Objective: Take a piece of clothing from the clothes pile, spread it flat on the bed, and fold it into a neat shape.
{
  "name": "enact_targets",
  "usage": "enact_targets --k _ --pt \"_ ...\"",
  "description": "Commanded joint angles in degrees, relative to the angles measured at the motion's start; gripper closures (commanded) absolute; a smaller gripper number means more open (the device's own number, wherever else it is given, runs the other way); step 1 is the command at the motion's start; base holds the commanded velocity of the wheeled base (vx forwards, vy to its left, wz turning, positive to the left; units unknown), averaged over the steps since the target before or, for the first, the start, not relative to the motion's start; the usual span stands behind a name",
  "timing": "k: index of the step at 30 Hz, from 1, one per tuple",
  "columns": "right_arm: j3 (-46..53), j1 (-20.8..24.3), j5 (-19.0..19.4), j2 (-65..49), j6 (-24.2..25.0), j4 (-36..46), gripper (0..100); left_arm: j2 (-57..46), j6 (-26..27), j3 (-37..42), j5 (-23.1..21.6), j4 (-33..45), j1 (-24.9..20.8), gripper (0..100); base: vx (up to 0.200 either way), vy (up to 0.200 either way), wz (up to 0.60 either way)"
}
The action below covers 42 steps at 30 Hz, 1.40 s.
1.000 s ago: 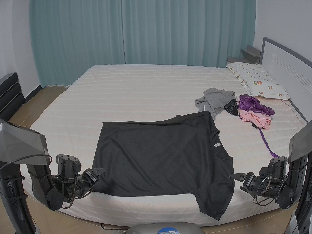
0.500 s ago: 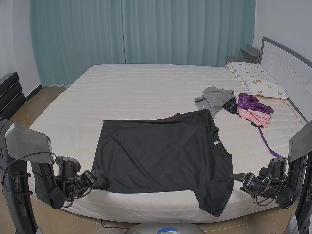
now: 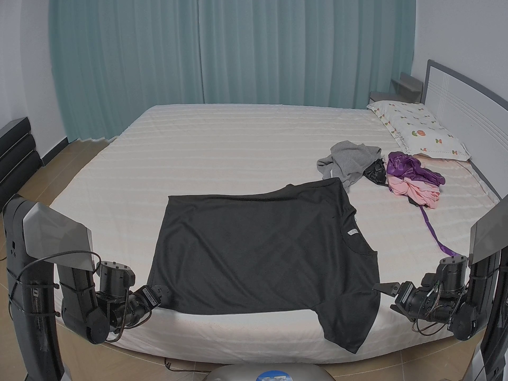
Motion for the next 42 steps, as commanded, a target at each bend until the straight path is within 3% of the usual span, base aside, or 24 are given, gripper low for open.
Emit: enact_targets --k 1,9,16,27,28,32,42 --pt "0.7 0.0 0.0 0.1 0.0 -0.9 0 0.7 0.1 -0.3 0.0 0.1 -0.1 100 0.0 0.0 0.0" --pt "0.7 -0.1 0.2 -0.3 0.0 -0.9 0 1.0 1.8 1.2 2.3 0.2 0.4 100 0.0 0.0 0.0" --pt "0.7 -0.4 0.9 -0.3 0.0 -0.9 0 0.3 7.3 4.6 3.8 0.0 0.4 100 0.0 0.0 0.0" --pt "0.7 -0.4 0.9 -0.3 0.0 -0.9 0 0.3 6.9 4.3 4.5 0.0 0.4 100 0.0 0.0 0.0" --pt "0.7 -0.4 0.9 -0.3 0.0 -0.9 0 0.3 6.8 4.3 4.4 0.0 0.4 0 0.0 0.0 0.0" --pt "0.7 -0.4 0.9 -0.3 0.0 -0.9 0 0.3 6.4 3.8 3.4 -0.1 0.5 0 0.0 0.0 0.0" --pt "0.5 -0.4 2.1 -0.5 2.5 -0.9 0 0.1 7.8 0.9 -10.1 -0.1 4.0 0 0.0 0.0 0.0"
